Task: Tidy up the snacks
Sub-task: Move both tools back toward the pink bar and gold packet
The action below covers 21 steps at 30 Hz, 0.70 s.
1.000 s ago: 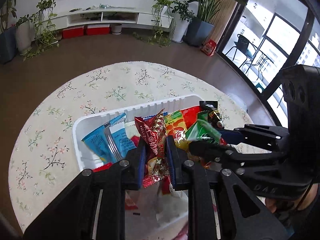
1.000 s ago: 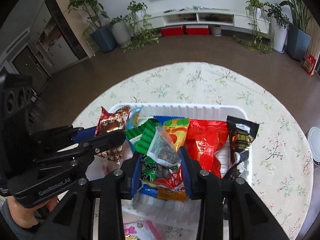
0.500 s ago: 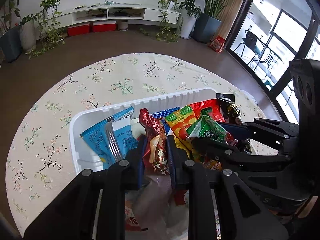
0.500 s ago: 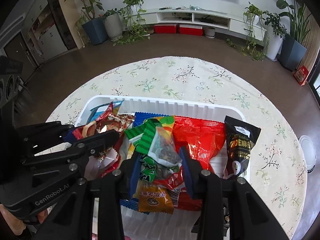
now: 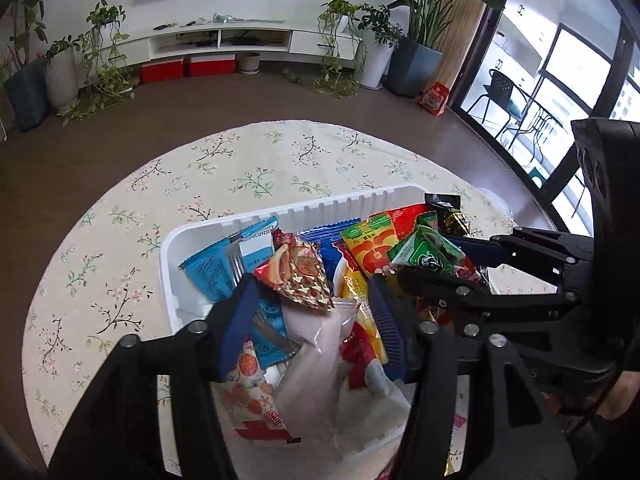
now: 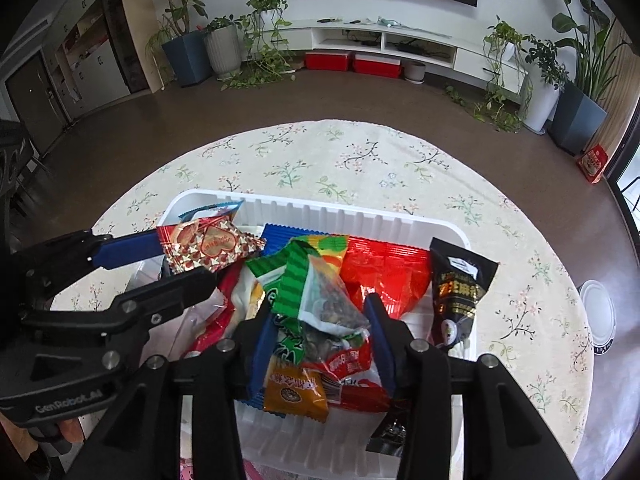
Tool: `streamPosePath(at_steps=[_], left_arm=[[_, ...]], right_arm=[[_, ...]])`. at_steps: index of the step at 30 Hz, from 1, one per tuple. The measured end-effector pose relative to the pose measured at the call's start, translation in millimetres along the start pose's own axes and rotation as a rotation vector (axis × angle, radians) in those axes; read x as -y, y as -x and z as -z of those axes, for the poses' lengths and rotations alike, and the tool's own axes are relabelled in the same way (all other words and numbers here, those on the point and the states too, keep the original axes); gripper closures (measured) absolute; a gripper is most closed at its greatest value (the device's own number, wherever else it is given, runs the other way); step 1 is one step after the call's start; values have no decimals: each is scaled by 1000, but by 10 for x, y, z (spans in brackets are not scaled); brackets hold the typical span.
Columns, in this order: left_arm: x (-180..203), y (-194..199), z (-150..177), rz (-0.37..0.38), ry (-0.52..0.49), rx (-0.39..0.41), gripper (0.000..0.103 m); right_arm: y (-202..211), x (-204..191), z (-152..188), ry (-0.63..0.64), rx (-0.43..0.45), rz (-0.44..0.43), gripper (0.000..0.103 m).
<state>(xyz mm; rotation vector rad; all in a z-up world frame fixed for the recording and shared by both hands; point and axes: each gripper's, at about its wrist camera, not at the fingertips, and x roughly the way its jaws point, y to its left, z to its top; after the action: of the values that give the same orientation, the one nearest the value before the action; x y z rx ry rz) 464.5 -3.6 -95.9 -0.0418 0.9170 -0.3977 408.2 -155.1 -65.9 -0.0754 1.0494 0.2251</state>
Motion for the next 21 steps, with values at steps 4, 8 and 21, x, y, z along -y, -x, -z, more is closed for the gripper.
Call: streamPosePath(at_steps=[4,8,21], left_arm=[[32,83,32,-1,-1,14,37],[60,169,68,-2,-6,21,31],[128,788,565,-39,-37,90,0]], right_arm=[[66,11,-4,-8,12,2,52],[120,8,3,-8,19,2,48],[701,183,498,-91,136,-64,20]])
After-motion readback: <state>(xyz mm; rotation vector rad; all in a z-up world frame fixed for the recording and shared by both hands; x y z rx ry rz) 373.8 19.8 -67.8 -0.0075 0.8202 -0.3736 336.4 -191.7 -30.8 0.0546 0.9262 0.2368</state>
